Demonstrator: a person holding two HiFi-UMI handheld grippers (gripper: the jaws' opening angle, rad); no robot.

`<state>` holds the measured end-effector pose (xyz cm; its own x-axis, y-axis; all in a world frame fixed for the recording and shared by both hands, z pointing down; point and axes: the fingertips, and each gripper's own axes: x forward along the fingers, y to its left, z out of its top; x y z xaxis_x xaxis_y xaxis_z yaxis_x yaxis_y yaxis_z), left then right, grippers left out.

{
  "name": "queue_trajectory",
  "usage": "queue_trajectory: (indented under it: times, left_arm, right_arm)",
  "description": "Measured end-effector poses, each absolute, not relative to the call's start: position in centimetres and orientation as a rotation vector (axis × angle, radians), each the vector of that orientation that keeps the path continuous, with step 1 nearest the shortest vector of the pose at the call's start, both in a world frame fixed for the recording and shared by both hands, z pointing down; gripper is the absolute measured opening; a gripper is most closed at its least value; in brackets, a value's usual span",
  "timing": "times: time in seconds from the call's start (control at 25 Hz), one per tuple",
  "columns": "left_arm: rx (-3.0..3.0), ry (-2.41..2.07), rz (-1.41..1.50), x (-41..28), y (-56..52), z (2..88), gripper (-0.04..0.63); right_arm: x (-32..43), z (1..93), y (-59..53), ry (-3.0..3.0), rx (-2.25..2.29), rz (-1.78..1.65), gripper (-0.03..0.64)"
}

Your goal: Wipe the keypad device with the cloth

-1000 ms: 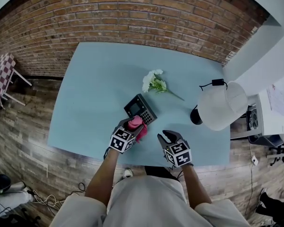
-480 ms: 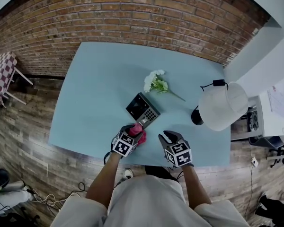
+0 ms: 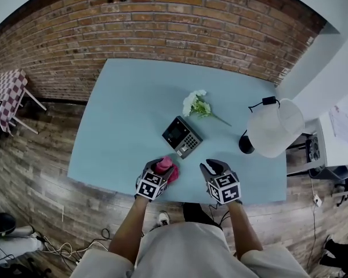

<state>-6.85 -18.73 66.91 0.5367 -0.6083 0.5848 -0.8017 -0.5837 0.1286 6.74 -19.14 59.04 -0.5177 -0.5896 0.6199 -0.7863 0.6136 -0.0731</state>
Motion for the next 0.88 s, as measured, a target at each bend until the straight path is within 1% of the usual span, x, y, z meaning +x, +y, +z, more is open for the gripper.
queue_trajectory:
  times: [0.12, 0.24, 0.44, 0.52, 0.72, 0.88]
  left_arm:
    - [2.417, -1.209, 0.653, -7.8, -18.0, 64.9, 0.233]
    - [2.448, -1.266, 0.611, -8.9, -16.9, 62.7, 0.233]
    - [2.494, -1.336, 0.552, -10.4, -15.4, 58.2, 0.233]
    - [2.522, -1.356, 0.536, -10.8, -14.7, 56.1, 0.233]
    - [2.601, -1.396, 0.476, -10.9, -12.3, 51.5, 0.233]
    - [2.638, -1.436, 0.438, -10.4, -10.2, 48.9, 0.233]
  right_arm:
    - [6.8, 58.1, -18.4, -2.277, 1.113, 0.437, 0.121]
    - [7.0, 56.5, -17.3, -2.277, 1.169, 0.404, 0.084]
    - [7.7, 52.9, -15.4, -2.281, 1.315, 0.382, 0.053]
    - [7.4, 51.2, -14.3, -2.315, 1.340, 0.379, 0.024]
    - [6.4, 48.0, -11.2, -2.398, 1.340, 0.362, 0.020]
    - [7.2, 47.0, -9.1, -2.440, 1.356, 0.402, 0.020]
